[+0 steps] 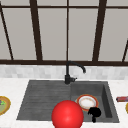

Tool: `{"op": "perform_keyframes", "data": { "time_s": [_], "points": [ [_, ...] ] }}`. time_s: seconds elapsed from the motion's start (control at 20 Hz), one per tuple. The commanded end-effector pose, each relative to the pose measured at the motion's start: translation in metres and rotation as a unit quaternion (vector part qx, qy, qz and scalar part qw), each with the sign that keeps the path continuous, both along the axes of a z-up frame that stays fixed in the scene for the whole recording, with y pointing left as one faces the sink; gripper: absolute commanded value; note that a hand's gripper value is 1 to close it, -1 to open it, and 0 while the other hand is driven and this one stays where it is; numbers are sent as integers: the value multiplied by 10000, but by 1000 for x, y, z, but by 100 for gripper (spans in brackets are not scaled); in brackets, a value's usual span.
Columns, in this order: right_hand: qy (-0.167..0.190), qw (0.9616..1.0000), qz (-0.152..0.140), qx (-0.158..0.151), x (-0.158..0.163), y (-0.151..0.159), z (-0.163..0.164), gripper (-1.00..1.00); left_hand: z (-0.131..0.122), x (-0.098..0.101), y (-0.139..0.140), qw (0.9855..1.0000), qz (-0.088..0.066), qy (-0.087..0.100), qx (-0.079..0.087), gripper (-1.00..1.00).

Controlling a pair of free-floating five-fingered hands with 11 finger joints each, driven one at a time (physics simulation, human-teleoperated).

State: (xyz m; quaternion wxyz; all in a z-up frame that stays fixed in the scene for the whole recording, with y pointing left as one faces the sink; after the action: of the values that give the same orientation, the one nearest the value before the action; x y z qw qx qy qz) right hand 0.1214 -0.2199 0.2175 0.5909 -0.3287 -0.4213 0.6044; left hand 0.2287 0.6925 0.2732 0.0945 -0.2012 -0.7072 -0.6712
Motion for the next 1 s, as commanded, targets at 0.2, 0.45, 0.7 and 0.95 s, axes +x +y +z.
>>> {"op": "perform_keyframes", "data": {
  "time_s": [0.2, 0.45, 0.7, 0.95],
  "points": [
    [0, 10000, 0, 0, 0, 0, 0, 0, 36, -12, -34, 9985, 2, -98, 536, -100],
    [0, 10000, 0, 0, 0, 0, 0, 0, 56, -21, -55, 9975, 24, -30, 706, -100],
    [0, 10000, 0, 0, 0, 0, 0, 0, 67, -32, -77, 9961, 37, 0, 886, -100],
    [0, 10000, 0, 0, 0, 0, 0, 0, 66, -39, -102, 9950, 58, -67, 996, -100]
  ]
}}
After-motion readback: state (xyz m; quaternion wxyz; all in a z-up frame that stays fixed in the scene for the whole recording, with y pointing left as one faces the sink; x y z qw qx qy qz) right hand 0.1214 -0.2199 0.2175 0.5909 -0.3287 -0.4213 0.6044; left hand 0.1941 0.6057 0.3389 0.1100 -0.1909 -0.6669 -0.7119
